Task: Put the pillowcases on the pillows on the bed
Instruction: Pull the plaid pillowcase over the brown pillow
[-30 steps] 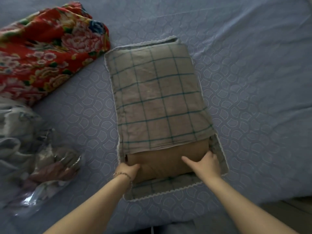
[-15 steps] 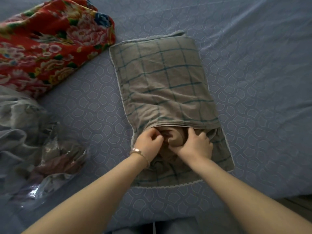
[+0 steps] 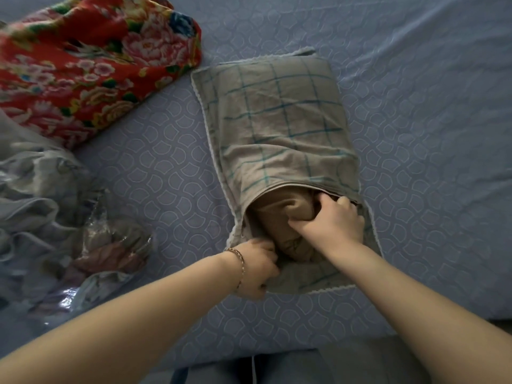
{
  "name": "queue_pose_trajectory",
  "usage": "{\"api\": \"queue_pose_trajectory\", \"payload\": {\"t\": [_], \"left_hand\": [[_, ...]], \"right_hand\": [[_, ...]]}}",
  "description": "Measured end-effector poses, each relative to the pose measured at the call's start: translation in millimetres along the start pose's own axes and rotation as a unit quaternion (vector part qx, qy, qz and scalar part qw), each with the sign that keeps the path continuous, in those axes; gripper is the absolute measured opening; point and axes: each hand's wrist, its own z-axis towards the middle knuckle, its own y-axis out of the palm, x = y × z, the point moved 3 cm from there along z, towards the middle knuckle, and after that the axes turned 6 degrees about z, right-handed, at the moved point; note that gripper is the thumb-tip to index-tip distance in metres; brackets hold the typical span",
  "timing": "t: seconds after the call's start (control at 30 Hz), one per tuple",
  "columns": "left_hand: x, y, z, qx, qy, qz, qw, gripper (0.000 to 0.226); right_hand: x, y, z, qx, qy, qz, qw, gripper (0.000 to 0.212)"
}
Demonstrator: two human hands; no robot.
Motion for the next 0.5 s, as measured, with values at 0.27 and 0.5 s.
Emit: {"api": "queue_pose_trajectory", "payload": {"t": [0.27, 0.5], "left_hand": [[-2.0, -21.0, -39.2, 0.036, -0.021, -0.303, 0.952, 0.021], [-54.1, 13.3, -70.4, 0.051, -0.061, 0.016, 0.997, 0.021]], "right_hand": [[-18.3, 38.8, -4.4, -0.009, -0.050, -0.119, 0.992, 0.070], [-12.5, 80.4, -28.7, 0.028, -0.179, -0.141, 0.973, 0.050]]}}
